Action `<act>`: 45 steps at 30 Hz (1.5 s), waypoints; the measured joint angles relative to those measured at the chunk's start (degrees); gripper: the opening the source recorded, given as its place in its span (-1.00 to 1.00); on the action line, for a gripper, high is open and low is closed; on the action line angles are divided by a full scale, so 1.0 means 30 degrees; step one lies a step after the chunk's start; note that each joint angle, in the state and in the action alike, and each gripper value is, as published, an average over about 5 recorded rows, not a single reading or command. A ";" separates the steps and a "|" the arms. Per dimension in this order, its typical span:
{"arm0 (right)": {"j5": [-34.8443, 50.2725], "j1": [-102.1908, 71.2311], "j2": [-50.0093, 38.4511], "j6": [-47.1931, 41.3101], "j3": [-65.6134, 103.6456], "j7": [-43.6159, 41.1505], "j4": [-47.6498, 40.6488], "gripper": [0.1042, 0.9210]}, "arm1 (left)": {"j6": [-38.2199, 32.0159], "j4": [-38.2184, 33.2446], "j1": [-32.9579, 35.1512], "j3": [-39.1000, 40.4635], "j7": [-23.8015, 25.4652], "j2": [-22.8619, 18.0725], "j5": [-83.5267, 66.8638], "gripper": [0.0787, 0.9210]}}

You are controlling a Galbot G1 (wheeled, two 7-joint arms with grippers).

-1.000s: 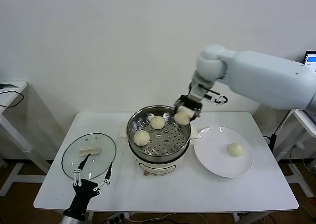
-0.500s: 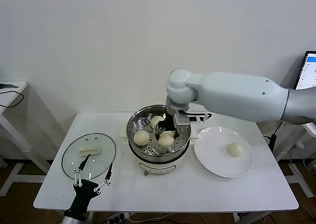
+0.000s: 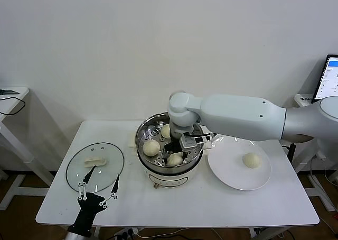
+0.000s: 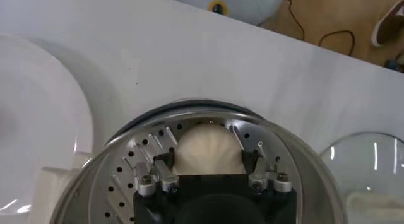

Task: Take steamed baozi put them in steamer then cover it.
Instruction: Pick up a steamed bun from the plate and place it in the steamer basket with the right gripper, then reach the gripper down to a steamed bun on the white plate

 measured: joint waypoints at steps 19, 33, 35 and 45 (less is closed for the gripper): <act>0.1039 0.0842 -0.1862 -0.0924 0.2002 -0.0602 -0.0489 0.76 | 0.0111 -0.0023 -0.0079 0.0193 -0.0003 0.0043 -0.0160 0.77; 0.7239 0.1591 -0.6835 -0.9719 0.1932 -0.3035 -0.4535 0.76 | 0.0267 -0.0012 -0.0236 0.0647 -0.0002 0.0139 0.0040 0.77; 0.7642 0.1337 -0.7361 -1.0616 0.1833 -0.3204 -0.5369 0.76 | 0.0267 -0.0028 -0.0222 0.0664 -0.0005 0.0142 0.0050 0.77; 0.8290 -0.1350 -0.8481 -1.3252 0.2444 -0.3052 -0.8914 0.76 | 0.0244 0.0040 -0.0108 0.0716 -0.0041 0.0144 0.0064 0.77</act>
